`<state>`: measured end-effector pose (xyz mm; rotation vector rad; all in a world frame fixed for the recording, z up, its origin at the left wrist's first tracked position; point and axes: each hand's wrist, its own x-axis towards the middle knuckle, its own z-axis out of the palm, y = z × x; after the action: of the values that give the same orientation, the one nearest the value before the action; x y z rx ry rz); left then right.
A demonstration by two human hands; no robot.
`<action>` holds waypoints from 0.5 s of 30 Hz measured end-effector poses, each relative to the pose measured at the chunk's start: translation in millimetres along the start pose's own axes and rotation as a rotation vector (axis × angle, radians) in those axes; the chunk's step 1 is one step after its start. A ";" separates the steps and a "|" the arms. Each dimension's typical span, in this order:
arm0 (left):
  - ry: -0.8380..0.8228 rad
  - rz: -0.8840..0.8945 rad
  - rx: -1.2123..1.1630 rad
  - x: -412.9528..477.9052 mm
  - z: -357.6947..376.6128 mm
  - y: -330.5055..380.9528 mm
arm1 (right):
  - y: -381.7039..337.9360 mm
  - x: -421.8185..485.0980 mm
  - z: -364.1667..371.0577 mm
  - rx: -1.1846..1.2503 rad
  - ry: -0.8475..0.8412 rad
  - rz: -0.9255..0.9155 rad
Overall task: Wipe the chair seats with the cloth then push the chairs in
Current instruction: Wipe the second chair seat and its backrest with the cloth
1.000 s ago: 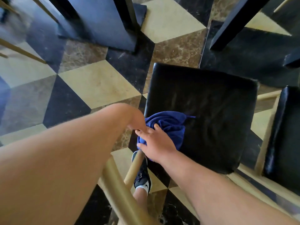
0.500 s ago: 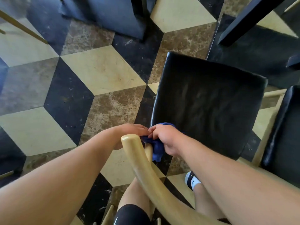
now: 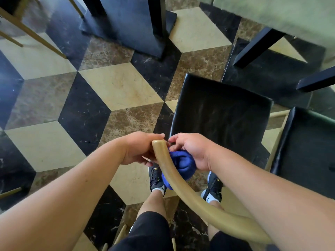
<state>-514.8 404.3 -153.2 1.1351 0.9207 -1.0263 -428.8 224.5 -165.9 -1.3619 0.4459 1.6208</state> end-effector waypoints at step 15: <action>-0.084 0.187 -1.099 -31.2 39.7 -45.9 | 46.7 -74.6 90.9 -1.312 0.464 -0.833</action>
<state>-565.1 365.4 -128.3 0.2329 1.0655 -0.2833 -523.0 239.6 -82.8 -2.4047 -1.0361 0.7577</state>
